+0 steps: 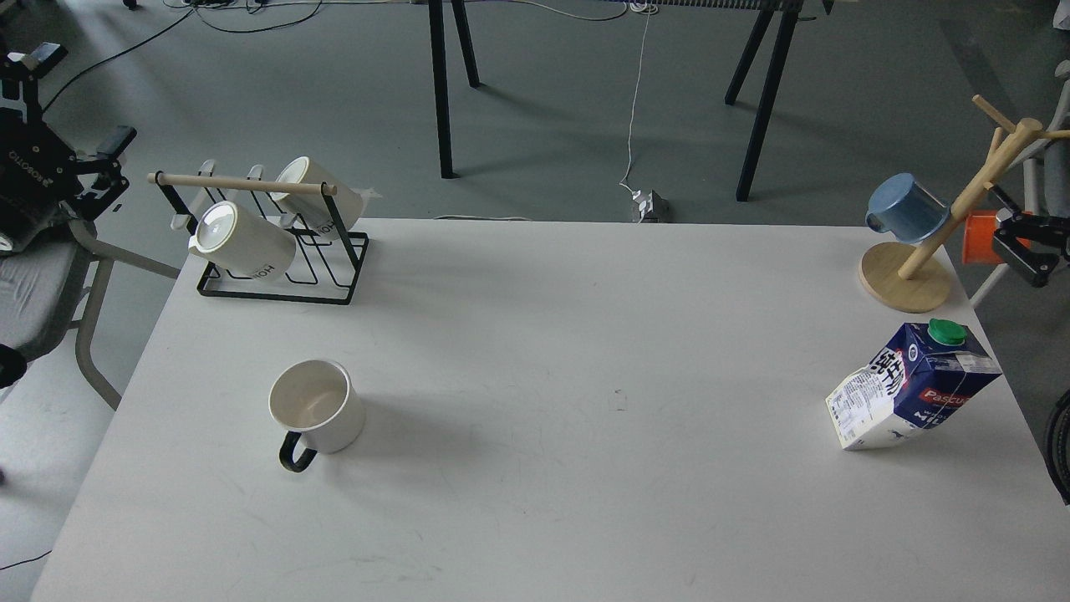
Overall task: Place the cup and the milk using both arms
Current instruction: 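Reach the left gripper toward the white mug with black handle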
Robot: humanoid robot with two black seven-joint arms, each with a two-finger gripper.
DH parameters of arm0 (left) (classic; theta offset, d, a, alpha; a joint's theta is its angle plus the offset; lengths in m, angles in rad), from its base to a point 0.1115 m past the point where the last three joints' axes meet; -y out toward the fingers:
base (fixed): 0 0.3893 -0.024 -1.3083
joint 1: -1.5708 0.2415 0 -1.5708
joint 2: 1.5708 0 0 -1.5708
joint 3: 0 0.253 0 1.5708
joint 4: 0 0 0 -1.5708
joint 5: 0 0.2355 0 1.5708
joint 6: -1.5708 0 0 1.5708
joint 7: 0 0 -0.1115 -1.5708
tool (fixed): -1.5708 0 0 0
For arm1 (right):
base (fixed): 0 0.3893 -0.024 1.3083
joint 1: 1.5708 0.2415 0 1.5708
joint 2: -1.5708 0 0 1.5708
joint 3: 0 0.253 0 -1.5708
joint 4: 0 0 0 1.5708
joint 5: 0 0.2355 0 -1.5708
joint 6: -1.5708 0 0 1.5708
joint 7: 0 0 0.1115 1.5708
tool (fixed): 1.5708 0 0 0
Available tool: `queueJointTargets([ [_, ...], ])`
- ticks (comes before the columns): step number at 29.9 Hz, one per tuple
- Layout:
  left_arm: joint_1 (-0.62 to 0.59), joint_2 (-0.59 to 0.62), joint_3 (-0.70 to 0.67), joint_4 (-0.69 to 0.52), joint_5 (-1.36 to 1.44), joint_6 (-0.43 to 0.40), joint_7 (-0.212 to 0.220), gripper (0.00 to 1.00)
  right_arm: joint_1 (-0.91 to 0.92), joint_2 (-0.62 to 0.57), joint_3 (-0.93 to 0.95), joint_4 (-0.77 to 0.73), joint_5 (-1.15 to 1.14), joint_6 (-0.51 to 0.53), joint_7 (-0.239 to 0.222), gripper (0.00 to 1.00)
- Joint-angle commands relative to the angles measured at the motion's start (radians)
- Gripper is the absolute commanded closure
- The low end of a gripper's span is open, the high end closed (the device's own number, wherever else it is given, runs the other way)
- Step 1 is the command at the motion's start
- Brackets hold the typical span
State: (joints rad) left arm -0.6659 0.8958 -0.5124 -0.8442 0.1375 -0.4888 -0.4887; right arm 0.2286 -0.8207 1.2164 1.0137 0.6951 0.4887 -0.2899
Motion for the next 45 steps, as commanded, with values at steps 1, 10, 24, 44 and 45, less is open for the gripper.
queueJointTargets([
  [1,0.000,0.014,-0.001,-0.006,-0.033,0.000,0.000,0.00,0.003,0.000,0.000,0.002,0.000,0.000,0.000,0.02],
  [10,0.002,-0.006,-0.121,0.072,-0.050,0.000,0.000,0.00,0.000,0.000,0.000,0.000,0.000,0.000,0.000,0.02],
  [24,-0.029,0.012,-0.133,0.082,0.578,0.000,0.000,0.00,0.000,0.008,0.008,0.000,0.000,0.000,0.000,0.02],
  [44,0.035,0.055,-0.046,-0.214,1.577,0.039,0.000,0.00,-0.003,0.021,0.012,-0.007,0.000,0.000,0.000,0.02],
  [45,0.042,0.051,-0.028,-0.213,1.638,0.076,0.000,0.00,-0.003,0.021,0.011,-0.009,0.000,0.000,0.000,0.02],
])
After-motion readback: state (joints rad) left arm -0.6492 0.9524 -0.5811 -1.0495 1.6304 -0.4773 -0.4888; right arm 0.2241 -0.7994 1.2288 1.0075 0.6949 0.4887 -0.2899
